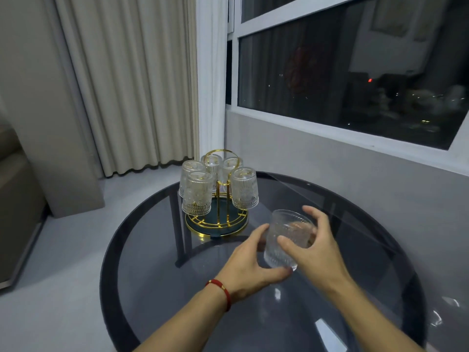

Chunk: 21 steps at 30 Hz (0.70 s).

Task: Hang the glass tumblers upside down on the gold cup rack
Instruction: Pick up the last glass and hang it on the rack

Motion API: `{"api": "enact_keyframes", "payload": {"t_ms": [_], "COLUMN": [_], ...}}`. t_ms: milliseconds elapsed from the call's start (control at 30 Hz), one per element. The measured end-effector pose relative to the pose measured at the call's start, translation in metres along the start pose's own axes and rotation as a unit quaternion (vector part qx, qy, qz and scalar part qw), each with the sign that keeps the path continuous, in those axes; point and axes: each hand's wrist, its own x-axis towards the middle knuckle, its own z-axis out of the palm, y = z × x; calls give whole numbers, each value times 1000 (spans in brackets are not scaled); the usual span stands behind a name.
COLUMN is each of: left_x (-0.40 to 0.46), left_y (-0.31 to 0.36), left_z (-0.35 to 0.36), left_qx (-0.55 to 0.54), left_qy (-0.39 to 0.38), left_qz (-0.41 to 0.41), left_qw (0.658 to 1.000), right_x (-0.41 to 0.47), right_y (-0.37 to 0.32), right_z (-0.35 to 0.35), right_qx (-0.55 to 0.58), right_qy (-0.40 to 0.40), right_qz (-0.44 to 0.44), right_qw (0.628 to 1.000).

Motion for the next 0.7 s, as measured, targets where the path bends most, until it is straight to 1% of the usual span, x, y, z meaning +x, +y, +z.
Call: {"api": "enact_keyframes", "payload": {"t_ms": [67,133,200,233,300,367,400,467,533,567,600,633,667,700], "left_x": [0,2,4,3,4,4,3,4,7,8,9,8,8,7], "left_y": [1,0,-2,-2,0,2,3,5,2,1,-5,-13,-22,-33], "left_z": [-3,-10,-16,-18,-23,-27,-29,-31,-34,-37,-43,-48,-53,-59], "left_qx": [-36,-74,-115,-132,-161,-167,-164,-173,-195,-190,-157,-93,-6,92], "left_qy": [27,52,68,83,125,159,167,165,156,146,133,115,95,76], "left_qz": [9,1,-15,-26,-46,-60,-65,-67,-70,-72,-74,-76,-74,-67], "left_qw": [999,996,991,987,978,971,970,969,966,968,976,986,993,991], "right_x": [-5,-5,-2,0,2,1,0,-1,2,3,7,10,14,17], "right_y": [-2,-2,-2,-2,0,1,0,-4,-9,-13,-18,-23,-30,-39], "right_z": [8,13,15,18,24,35,40,46,52,53,57,57,55,52], "right_qx": [9,19,71,107,186,254,281,328,377,393,393,360,291,198], "right_qy": [-47,-83,-101,-105,-132,-172,-183,-183,-162,-141,-113,-76,-34,1], "right_qz": [-18,-28,-12,11,91,172,192,197,178,158,130,95,54,9], "right_qw": [999,996,992,989,969,936,922,906,895,895,903,925,955,980]}}
